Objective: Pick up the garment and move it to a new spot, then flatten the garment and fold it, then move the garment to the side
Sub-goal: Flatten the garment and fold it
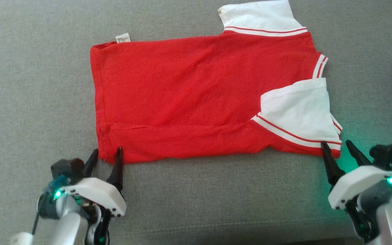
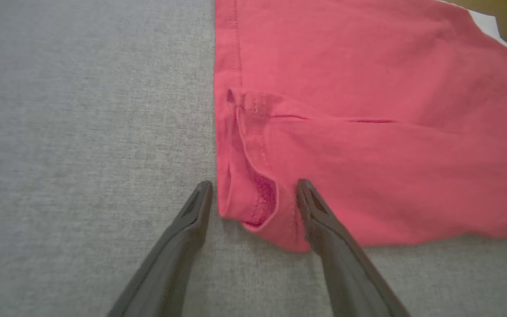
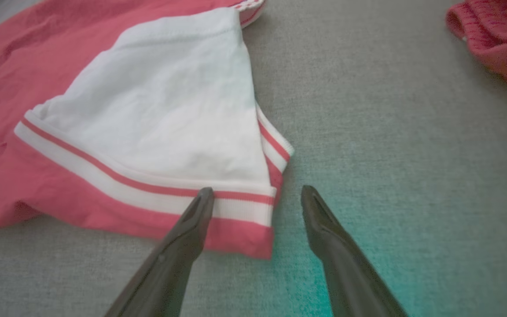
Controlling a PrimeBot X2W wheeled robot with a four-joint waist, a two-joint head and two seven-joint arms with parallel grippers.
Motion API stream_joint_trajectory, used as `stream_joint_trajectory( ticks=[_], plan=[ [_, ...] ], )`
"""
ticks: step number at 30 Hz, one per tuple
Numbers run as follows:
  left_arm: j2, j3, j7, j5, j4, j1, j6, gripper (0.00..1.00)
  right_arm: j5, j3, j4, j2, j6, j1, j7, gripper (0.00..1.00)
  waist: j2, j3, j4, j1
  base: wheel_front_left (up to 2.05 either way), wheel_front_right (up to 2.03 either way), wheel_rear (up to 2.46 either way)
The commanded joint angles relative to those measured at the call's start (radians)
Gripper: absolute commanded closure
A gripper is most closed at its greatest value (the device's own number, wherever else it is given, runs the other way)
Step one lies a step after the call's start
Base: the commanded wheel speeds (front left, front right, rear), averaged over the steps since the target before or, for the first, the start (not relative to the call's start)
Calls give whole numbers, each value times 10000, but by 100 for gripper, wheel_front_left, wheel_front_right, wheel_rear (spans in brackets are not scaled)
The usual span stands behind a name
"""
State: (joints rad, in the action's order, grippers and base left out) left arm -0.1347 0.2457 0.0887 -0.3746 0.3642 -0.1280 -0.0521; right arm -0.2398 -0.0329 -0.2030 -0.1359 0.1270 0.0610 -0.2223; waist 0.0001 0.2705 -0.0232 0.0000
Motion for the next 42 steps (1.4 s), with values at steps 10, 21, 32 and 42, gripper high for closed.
stream_joint_trajectory(
  ticks=[10, 21, 32, 42],
  plan=[
    [-237, -379, -604, -719, -224, -329, 680, 100, -957, 524, -171, -173, 37, 618, -521, 100, -1, 174, 52, 0, 0, 0, 0],
    [-1004, -655, -1184, -694, -1667, 715, 250, 100, -1105, 11, 1524, 178, 37, -1142, -834, 100, -1, -382, 62, 0, 0, 0, 0],
    [-1152, -688, -1991, -773, -2655, 1874, -365, 0, -990, -90, 2328, 613, 37, -2206, -1088, 0, -1, -855, -73, 0, 0, 0, 0],
    [-713, -756, 586, 531, -3571, 1808, -1470, 0, 298, 330, 3459, 272, 37, -1411, 1556, 0, -1, -1368, -128, 0, 0, 0, 0]
  ],
)
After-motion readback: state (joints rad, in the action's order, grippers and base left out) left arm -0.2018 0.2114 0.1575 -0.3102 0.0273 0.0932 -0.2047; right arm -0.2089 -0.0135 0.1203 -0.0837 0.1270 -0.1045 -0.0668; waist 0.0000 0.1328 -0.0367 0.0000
